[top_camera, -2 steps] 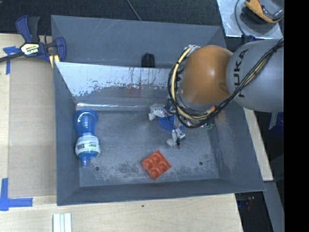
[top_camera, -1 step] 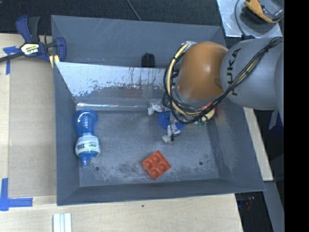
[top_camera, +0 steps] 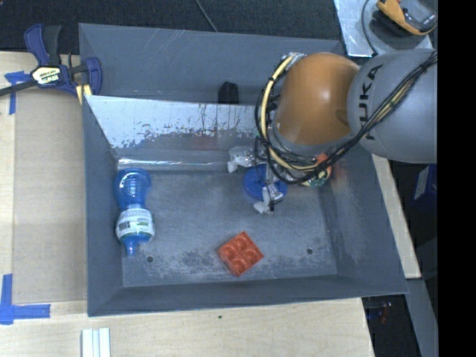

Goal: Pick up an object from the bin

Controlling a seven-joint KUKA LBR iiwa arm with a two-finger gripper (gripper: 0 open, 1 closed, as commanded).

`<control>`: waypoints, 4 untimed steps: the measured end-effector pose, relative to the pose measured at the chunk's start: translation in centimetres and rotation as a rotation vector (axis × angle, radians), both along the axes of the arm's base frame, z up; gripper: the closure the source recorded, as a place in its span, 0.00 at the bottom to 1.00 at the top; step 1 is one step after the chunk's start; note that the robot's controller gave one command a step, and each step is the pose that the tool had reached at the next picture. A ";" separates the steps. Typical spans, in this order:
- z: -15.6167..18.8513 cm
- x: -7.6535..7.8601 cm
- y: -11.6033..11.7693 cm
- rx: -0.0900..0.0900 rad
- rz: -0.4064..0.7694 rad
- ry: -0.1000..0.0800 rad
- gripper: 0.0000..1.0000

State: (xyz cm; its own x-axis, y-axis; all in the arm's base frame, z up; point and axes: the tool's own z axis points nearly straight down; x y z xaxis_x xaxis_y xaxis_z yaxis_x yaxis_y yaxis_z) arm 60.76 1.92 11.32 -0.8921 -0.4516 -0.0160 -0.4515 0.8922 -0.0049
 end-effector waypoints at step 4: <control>-4.2 1.9 -5.1 0.004 -0.202 -0.003 1.00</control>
Offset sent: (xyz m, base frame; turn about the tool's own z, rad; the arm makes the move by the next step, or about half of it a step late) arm -0.0042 -0.0204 0.0095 0.1752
